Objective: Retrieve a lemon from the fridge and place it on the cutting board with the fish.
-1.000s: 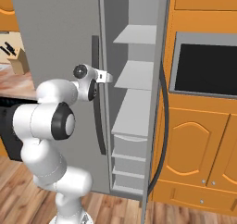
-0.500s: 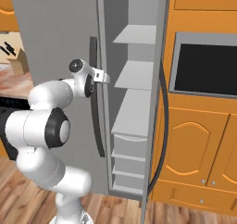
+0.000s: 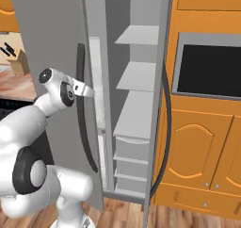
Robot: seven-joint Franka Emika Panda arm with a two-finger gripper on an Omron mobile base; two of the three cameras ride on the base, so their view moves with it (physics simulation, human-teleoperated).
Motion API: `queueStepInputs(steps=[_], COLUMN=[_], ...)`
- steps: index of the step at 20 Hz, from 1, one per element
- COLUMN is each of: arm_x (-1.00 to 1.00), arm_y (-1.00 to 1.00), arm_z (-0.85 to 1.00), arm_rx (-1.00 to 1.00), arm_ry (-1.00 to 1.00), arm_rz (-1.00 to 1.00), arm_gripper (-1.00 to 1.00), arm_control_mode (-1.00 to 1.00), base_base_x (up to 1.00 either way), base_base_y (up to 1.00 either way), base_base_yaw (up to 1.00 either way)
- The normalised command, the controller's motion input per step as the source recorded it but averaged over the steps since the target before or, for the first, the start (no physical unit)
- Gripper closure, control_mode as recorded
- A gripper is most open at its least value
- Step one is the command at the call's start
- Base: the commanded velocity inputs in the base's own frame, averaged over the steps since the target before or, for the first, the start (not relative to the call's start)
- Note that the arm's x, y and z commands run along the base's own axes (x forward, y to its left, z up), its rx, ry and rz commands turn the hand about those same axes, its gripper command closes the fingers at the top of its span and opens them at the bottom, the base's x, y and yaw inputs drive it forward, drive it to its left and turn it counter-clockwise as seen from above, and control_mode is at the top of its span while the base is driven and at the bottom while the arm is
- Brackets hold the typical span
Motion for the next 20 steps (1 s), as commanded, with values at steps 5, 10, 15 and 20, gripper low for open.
queueStepInputs(steps=[5, 10, 15, 20], arm_x=[-1.0, -1.0, -1.0, -0.64], arm_y=[0.48, 0.44, 0.47, 0.51], arm_z=[0.0, 0.0, -0.07, -0.14], arm_rx=[0.0, 0.0, -0.01, -0.02], arm_ry=[0.1, 0.11, 0.03, 0.02], arm_rz=[-0.31, -0.26, -0.21, -0.21], arm_gripper=[1.0, 1.0, 1.0, 1.0], arm_control_mode=[-1.0, -1.0, -1.0, -1.0], base_base_x=[0.0, 0.0, 0.0, 0.0], base_base_y=[0.0, 0.0, 0.0, 0.0], base_base_yaw=[0.0, 0.0, 0.0, 0.0])
